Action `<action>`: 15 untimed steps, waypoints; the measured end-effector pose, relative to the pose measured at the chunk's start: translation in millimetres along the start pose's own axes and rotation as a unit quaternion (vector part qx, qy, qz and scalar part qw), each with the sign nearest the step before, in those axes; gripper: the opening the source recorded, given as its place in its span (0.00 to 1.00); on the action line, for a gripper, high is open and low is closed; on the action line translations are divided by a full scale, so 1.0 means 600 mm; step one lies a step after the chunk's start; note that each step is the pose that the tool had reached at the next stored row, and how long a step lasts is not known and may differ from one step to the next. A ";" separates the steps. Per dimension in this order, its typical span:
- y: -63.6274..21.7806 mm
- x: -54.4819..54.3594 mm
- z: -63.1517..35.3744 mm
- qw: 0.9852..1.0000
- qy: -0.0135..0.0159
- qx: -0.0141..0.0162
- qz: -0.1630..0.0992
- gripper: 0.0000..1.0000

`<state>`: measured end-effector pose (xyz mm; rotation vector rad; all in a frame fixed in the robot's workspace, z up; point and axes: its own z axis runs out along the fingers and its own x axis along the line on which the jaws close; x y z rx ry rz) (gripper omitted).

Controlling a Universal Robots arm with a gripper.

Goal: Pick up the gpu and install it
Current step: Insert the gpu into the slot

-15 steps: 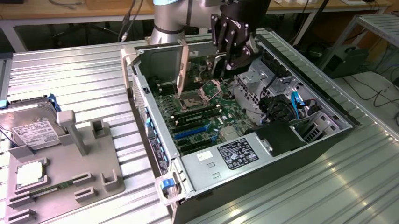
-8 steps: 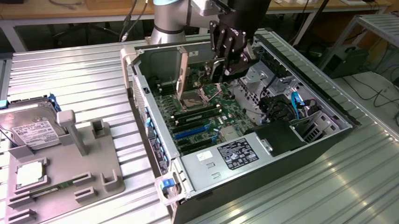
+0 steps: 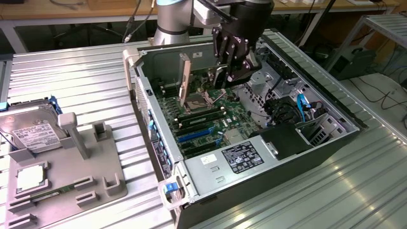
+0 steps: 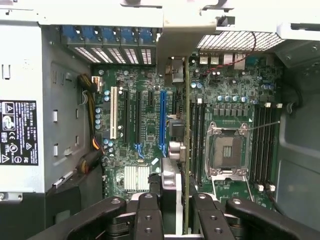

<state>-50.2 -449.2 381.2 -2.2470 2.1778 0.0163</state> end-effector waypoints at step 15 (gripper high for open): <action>0.000 0.001 0.058 1.000 0.000 0.000 0.000 0.28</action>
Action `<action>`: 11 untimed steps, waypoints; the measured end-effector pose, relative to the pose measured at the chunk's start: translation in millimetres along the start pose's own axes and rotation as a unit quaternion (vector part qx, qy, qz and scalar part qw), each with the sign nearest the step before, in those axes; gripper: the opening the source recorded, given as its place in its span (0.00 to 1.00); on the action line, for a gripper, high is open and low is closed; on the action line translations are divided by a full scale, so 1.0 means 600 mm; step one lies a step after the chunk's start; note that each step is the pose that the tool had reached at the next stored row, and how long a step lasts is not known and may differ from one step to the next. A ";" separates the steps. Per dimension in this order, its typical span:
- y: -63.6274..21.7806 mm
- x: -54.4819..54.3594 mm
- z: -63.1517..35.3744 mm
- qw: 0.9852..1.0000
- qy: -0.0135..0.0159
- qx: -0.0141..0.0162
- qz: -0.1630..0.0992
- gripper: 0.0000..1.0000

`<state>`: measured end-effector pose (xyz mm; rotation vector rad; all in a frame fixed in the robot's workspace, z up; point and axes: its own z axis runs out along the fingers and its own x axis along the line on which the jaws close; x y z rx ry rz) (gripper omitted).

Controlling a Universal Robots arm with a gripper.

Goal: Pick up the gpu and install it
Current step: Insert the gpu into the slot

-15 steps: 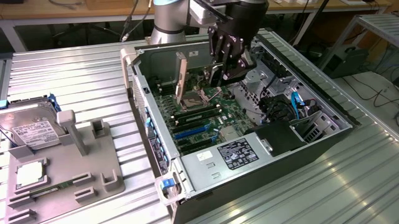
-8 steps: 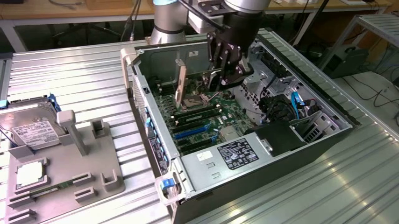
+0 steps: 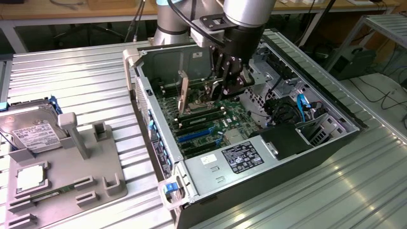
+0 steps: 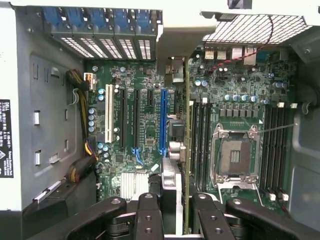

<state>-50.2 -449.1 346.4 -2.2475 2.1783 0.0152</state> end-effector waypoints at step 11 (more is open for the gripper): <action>0.004 -0.001 0.023 1.000 0.006 0.000 0.013 0.28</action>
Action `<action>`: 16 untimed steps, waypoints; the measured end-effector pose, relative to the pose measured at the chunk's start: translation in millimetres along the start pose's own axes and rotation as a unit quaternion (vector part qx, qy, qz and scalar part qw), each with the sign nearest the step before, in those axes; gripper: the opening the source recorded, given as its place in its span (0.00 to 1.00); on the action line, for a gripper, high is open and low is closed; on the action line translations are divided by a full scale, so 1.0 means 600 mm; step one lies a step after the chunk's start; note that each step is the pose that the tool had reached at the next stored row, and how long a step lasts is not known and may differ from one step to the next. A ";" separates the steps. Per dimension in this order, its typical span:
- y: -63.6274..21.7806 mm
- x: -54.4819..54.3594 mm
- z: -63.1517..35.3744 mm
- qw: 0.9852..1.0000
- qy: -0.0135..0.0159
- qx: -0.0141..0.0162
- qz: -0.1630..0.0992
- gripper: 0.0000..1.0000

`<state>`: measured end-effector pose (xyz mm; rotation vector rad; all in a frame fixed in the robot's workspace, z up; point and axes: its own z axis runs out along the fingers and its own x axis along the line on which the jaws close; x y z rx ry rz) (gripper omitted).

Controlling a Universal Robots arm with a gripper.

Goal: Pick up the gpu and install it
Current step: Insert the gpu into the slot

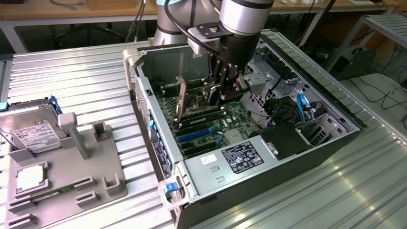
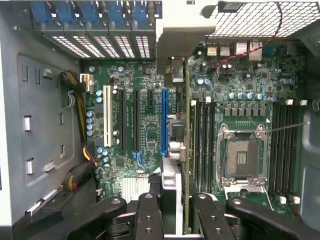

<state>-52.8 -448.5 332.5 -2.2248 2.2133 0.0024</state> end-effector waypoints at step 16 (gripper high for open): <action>0.020 0.000 0.038 1.000 0.000 0.008 0.000 0.28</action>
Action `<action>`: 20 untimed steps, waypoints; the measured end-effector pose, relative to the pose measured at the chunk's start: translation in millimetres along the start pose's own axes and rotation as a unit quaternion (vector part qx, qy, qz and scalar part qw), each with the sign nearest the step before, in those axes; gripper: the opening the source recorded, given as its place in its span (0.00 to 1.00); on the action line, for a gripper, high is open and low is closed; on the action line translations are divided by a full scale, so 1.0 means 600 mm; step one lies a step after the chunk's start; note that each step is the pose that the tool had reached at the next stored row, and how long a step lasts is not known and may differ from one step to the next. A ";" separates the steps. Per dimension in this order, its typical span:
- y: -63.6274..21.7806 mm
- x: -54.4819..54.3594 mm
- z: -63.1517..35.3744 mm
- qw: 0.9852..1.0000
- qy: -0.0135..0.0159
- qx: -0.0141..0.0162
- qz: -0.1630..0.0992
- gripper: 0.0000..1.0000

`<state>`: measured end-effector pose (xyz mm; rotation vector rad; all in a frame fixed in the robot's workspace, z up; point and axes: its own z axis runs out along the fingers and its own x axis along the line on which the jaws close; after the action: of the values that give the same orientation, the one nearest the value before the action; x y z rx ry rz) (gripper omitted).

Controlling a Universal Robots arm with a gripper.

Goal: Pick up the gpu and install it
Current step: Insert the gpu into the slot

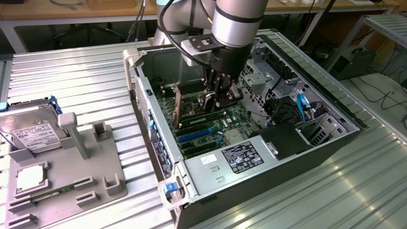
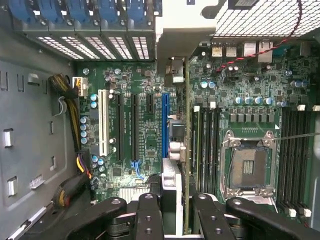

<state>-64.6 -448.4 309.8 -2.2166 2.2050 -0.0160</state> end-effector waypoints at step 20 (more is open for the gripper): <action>0.019 0.006 0.049 1.000 0.000 0.000 0.000 0.28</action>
<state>-75.5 -452.3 280.5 -2.2167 2.2050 -0.0160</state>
